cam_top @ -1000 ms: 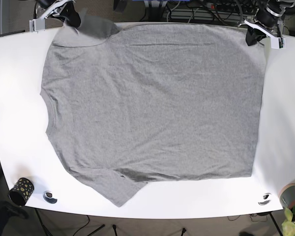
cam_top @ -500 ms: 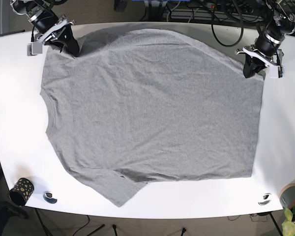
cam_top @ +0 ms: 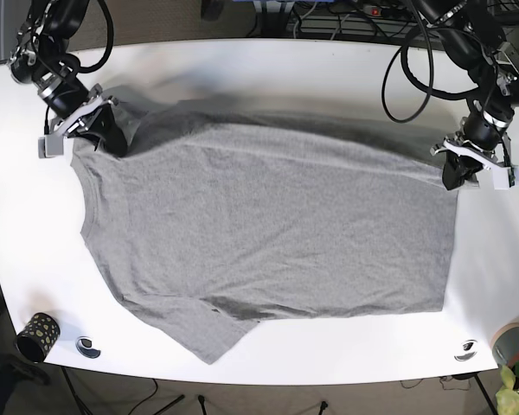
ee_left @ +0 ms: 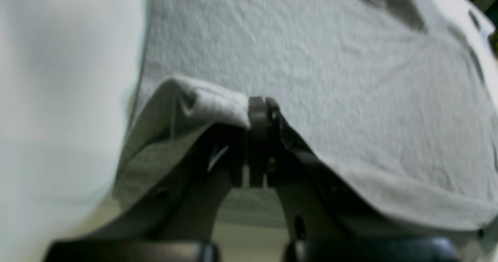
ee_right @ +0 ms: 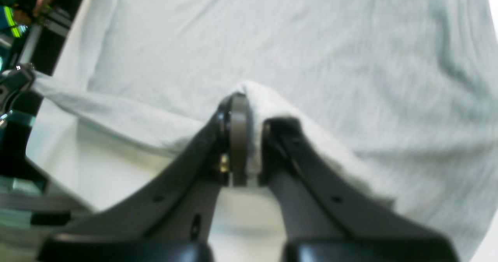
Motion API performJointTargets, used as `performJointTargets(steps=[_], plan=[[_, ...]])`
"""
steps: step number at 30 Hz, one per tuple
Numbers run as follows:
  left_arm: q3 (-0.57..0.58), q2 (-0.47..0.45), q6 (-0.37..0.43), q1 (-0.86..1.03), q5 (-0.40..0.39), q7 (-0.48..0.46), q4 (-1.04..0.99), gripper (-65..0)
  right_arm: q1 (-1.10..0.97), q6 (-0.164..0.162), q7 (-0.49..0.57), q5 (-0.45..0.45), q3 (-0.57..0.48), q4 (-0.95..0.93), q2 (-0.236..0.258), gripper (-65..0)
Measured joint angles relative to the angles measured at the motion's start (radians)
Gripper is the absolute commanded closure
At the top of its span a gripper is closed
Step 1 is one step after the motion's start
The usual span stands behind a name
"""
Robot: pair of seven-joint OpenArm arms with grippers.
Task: Fold the T-shirt properly
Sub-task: 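Lift the grasped shoulder edge and fold it over the shirt body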
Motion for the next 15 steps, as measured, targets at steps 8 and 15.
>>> performJointTargets(steps=[8, 15], plan=[[0.007, -0.032, 0.003, -0.093, 0.031, 0.011, -0.165, 0.0, 0.187, 0.002, -0.013, -0.06, -0.068, -0.192, 0.063, -1.7], [0.068, -0.05, 0.002, -0.163, 0.104, -0.004, -0.249, 0.0, 0.296, 0.004, -0.009, -0.187, -0.118, -0.288, 0.066, -1.7]])
